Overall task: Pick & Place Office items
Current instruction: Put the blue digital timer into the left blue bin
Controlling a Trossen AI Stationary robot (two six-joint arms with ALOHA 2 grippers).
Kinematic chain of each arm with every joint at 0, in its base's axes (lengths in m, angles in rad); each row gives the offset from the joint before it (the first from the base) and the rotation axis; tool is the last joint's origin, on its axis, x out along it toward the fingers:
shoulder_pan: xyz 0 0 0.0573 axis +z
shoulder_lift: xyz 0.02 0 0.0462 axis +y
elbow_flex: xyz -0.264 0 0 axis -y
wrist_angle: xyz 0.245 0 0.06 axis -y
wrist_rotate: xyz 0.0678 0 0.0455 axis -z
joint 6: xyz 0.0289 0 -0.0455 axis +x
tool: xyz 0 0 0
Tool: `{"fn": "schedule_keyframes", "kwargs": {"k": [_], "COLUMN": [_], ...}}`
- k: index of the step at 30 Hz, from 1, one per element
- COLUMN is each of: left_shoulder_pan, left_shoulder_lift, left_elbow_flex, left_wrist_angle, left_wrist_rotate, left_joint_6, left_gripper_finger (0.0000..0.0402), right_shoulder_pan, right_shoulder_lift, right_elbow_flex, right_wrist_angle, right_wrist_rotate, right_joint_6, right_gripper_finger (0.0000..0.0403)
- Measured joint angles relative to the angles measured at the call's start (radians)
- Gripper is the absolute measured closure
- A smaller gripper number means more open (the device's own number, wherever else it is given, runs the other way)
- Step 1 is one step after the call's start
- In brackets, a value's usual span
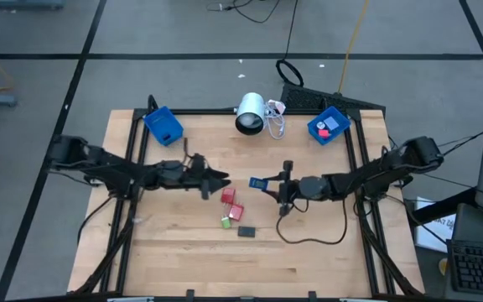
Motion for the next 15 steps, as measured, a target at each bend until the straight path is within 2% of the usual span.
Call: {"fn": "schedule_keyframes", "kwargs": {"k": [7, 15], "left_shoulder_pan": [0.000, -0.004], "left_shoulder_lift": [0.155, 0.237], "left_elbow_flex": [0.142, 0.238], "left_wrist_angle": [-0.023, -0.035], "left_wrist_rotate": [0.004, 0.045], "left_joint_6": [0.030, 0.076], "left_gripper_finger": [0.0158, 0.0158], "right_shoulder_pan": [0.048, 0.055], "right_shoulder_lift": [0.046, 0.048], "right_elbow_flex": [0.062, 0.065], "right_wrist_angle": [0.001, 0.005], "right_wrist_rotate": [0.077, 0.082], "right_joint_6": [-0.088, -0.093], "right_gripper_finger": [0.0246, 0.0242]}}
